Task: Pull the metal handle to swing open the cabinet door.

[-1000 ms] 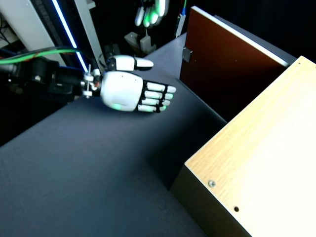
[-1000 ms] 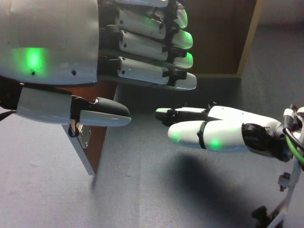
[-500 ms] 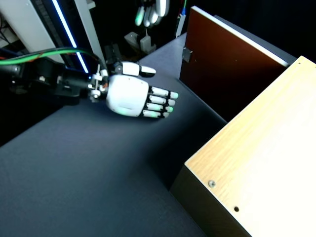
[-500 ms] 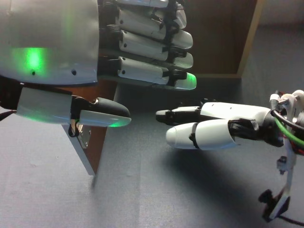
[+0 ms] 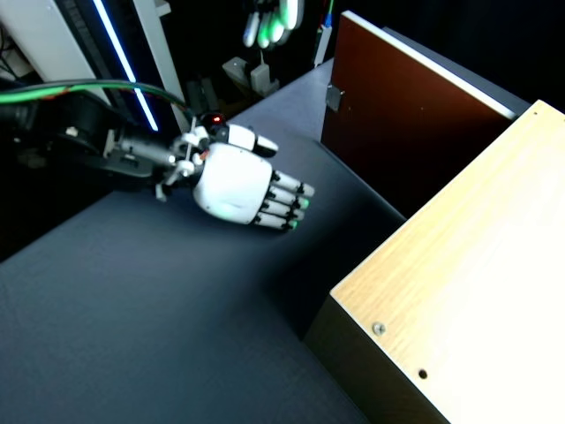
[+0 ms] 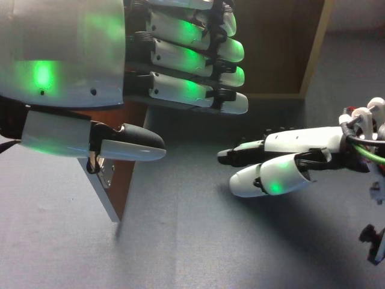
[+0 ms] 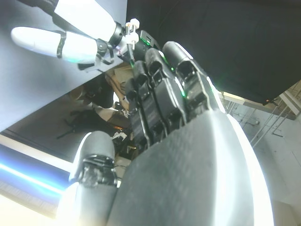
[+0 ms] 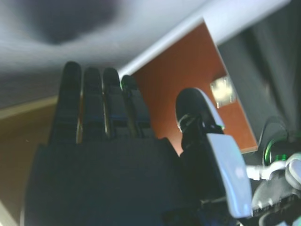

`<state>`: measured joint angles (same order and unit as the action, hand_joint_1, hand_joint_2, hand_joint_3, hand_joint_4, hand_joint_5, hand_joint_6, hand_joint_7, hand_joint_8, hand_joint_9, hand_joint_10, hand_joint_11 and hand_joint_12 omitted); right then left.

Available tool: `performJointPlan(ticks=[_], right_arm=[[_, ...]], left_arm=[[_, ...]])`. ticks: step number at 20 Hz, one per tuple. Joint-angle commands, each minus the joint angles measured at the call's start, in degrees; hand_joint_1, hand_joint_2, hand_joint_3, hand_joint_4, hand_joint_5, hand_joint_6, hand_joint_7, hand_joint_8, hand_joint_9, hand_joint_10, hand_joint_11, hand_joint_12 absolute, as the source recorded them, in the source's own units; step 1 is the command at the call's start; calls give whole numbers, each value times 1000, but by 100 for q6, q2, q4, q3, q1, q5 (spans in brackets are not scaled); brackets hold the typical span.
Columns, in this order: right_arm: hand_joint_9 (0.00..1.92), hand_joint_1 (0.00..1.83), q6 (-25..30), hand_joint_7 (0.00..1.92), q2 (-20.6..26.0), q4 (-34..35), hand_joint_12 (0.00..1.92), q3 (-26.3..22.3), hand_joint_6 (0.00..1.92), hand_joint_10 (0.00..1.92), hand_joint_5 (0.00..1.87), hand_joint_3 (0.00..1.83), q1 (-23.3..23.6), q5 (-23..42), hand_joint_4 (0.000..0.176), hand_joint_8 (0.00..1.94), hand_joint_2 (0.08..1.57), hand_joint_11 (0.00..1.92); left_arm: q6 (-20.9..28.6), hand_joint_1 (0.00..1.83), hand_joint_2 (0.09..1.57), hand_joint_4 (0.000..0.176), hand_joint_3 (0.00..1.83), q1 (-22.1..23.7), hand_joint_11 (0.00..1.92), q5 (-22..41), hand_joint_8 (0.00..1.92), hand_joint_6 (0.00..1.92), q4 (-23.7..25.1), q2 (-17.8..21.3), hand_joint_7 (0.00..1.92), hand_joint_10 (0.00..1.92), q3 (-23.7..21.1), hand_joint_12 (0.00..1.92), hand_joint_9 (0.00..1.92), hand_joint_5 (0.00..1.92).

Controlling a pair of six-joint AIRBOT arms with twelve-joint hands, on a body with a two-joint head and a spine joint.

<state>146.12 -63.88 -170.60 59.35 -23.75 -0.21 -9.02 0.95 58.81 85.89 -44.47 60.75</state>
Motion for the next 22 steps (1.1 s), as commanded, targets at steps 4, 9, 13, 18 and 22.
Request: performJointPlan(ticks=[4,9,13,18,22], right_arm=[[125,0,-901,146,10,-197,402,146,4,2,119,0,172,-80,0,2,1452,0],[128,0,-1753,150,-31,-197,406,360,3,2,120,3,479,583,0,2,1458,0],[121,0,-2143,141,-131,-197,386,568,0,0,110,4,587,848,0,0,1464,0],[117,0,-3054,141,-149,-197,391,488,0,1,110,5,608,766,0,1,1477,0],[117,0,-3207,140,-145,-197,394,360,4,1,114,4,606,115,0,2,1477,0]], left_arm=[[-55,0,1556,0,5,57,77,145,3,4,-577,41,501,3,7,911,462,470],[-55,0,1557,0,5,57,70,145,3,0,-577,41,503,4,7,911,466,461],[-55,0,1551,0,2,57,70,145,2,3,-577,41,502,3,7,910,466,468],[-55,0,1552,0,2,57,78,145,3,4,-577,41,507,5,7,911,474,467],[-55,0,1548,0,0,56,71,145,1,1,-577,41,503,1,7,907,468,462]])
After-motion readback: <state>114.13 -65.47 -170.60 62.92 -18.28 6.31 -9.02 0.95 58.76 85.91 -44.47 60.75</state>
